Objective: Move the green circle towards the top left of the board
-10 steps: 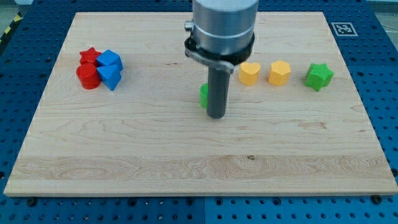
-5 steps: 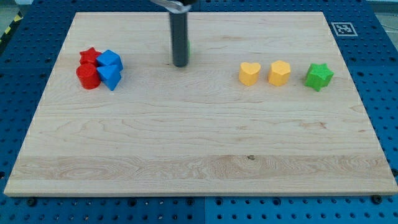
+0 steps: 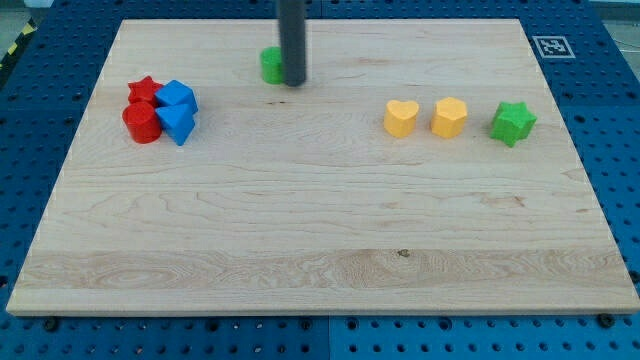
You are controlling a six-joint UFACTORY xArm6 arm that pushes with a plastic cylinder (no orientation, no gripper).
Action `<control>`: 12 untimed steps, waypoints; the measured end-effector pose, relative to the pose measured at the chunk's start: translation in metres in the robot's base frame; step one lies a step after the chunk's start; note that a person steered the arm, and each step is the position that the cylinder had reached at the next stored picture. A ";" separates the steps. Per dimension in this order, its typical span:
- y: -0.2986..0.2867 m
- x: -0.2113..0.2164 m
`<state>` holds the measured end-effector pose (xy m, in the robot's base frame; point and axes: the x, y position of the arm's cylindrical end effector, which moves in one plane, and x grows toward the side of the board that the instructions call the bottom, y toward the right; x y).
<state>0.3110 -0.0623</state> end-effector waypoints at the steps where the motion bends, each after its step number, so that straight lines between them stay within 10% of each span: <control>1: -0.083 -0.012; 5: 0.036 -0.015; 7: -0.067 -0.038; 10: 0.013 -0.059; 12: -0.098 -0.080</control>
<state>0.2307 -0.1607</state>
